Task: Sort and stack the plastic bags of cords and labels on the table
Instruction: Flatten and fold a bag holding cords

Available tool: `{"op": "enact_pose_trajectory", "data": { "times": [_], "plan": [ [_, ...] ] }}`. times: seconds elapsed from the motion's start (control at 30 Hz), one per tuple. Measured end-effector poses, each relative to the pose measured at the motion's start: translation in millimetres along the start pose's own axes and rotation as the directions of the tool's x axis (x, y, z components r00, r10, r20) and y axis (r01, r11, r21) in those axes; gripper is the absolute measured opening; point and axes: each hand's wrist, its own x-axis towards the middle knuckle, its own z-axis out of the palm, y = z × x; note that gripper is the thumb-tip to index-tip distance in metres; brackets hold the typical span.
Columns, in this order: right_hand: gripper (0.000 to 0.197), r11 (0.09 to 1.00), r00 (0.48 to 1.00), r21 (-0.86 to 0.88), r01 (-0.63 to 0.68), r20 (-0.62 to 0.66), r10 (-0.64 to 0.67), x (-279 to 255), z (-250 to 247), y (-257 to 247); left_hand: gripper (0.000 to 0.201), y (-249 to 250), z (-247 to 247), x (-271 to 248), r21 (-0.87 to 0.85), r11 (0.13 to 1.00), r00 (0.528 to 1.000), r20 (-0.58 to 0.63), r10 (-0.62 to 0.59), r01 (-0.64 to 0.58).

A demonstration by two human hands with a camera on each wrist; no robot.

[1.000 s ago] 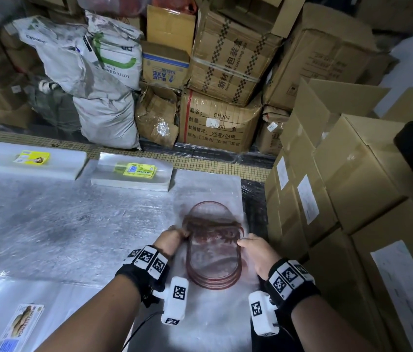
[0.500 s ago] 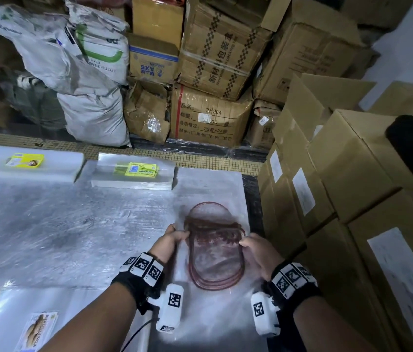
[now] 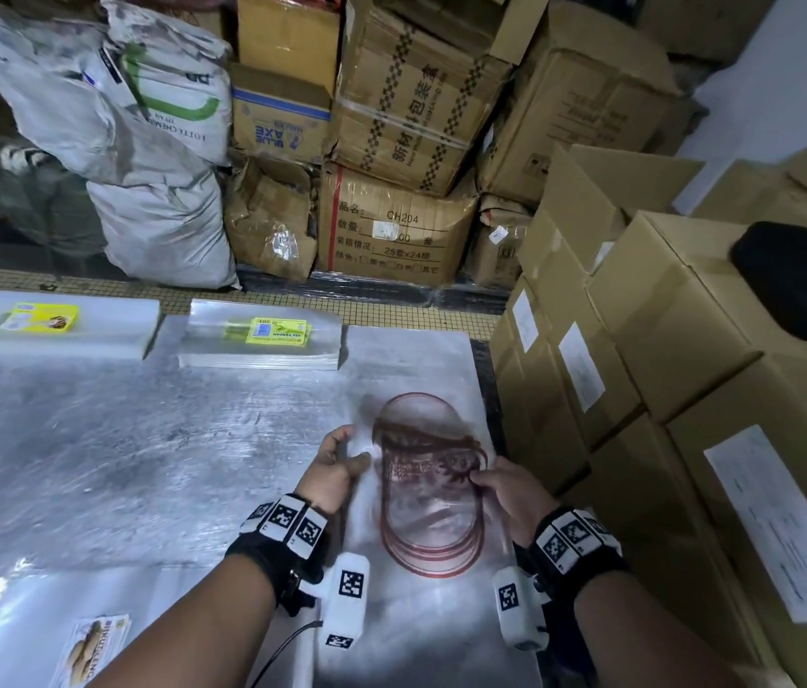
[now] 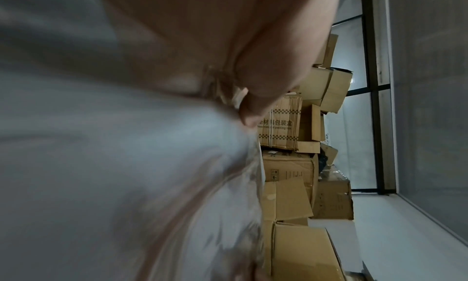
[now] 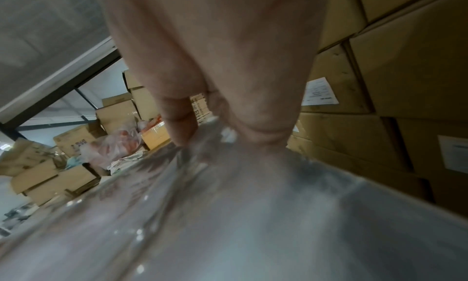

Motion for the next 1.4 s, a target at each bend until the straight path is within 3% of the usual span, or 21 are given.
{"op": "enact_pose_trajectory", "data": {
  "times": [0.1,0.2,0.33,0.43,0.5,0.57,0.63,0.67,0.73,0.83,0.9,0.97,1.07,1.2,1.3,1.33,1.4],
  "plan": [
    [0.016,0.999,0.999,0.028,0.026,0.024,-0.027,0,-2,2,0.031,13,-8,-7,-0.051,0.999,1.000,0.016,0.017,-0.016],
    [0.017,0.998,0.999,0.033,0.047,0.022,-0.047,5,-5,5,0.038,40,-20,-16,-0.096,0.995,0.995,0.099,0.019,-0.009],
    [0.019,0.998,0.998,0.010,0.059,0.008,-0.059,8,-5,6,0.044,94,-28,-39,0.109,0.979,0.978,0.139,0.154,-0.170],
    [0.023,0.996,0.996,0.010,0.085,-0.009,-0.085,7,-4,5,0.048,130,-18,-58,0.200,0.944,0.944,0.256,0.207,-0.261],
    [0.026,0.994,0.994,0.007,0.106,-0.017,-0.105,3,-2,4,0.050,148,-3,-71,0.179,0.931,0.898,0.369,0.238,-0.320],
    [0.028,0.993,0.993,-0.008,0.119,-0.011,-0.119,4,-4,7,0.052,159,16,-83,0.098,0.917,0.815,0.502,0.290,-0.387],
    [0.026,0.991,0.991,0.007,0.134,0.021,-0.134,4,-6,8,0.053,163,32,-89,-0.056,0.905,0.737,0.561,0.377,-0.421],
    [0.023,0.990,0.989,0.003,0.141,0.047,-0.141,5,-7,10,0.053,160,37,-89,-0.139,0.901,0.725,0.549,0.415,-0.410],
    [0.024,0.993,0.990,-0.019,0.120,0.077,-0.118,4,-10,8,0.055,144,40,-82,-0.252,0.905,0.774,0.470,0.424,-0.343],
    [0.025,0.990,0.987,0.015,0.137,0.080,-0.138,5,-10,10,0.059,92,36,-61,-0.191,0.967,0.944,0.251,0.214,-0.169],
    [0.030,0.989,0.986,-0.006,0.145,0.087,-0.144,11,-11,12,0.059,49,33,-46,-0.113,0.992,0.996,0.060,0.060,-0.053],
    [0.032,0.990,0.982,0.005,0.144,0.123,-0.143,15,-14,13,0.046,13,30,-27,0.090,0.996,0.994,-0.106,0.036,-0.026],
    [0.033,0.991,0.976,0.041,0.127,0.171,-0.132,17,-15,10,0.029,-5,34,-16,0.479,0.878,0.949,-0.280,0.144,0.008],
    [0.031,0.995,0.977,0.057,0.081,0.194,-0.091,18,-17,9,0.027,-8,48,-20,0.630,0.772,0.888,-0.397,0.232,0.080],
    [0.022,0.995,0.986,0.087,0.053,0.153,-0.066,16,-17,6,0.046,-15,57,-23,0.772,0.583,0.869,-0.446,0.213,0.254],
    [0.019,0.995,0.992,0.088,0.044,0.117,-0.054,19,-16,7,0.056,-17,61,-24,0.778,0.562,0.855,-0.468,0.223,0.279],
    [0.058,0.998,0.999,0.054,0.015,0.046,-0.018,36,-20,14,0.075,-24,68,-23,0.802,0.528,0.841,-0.470,0.267,0.281]
  ]
}}
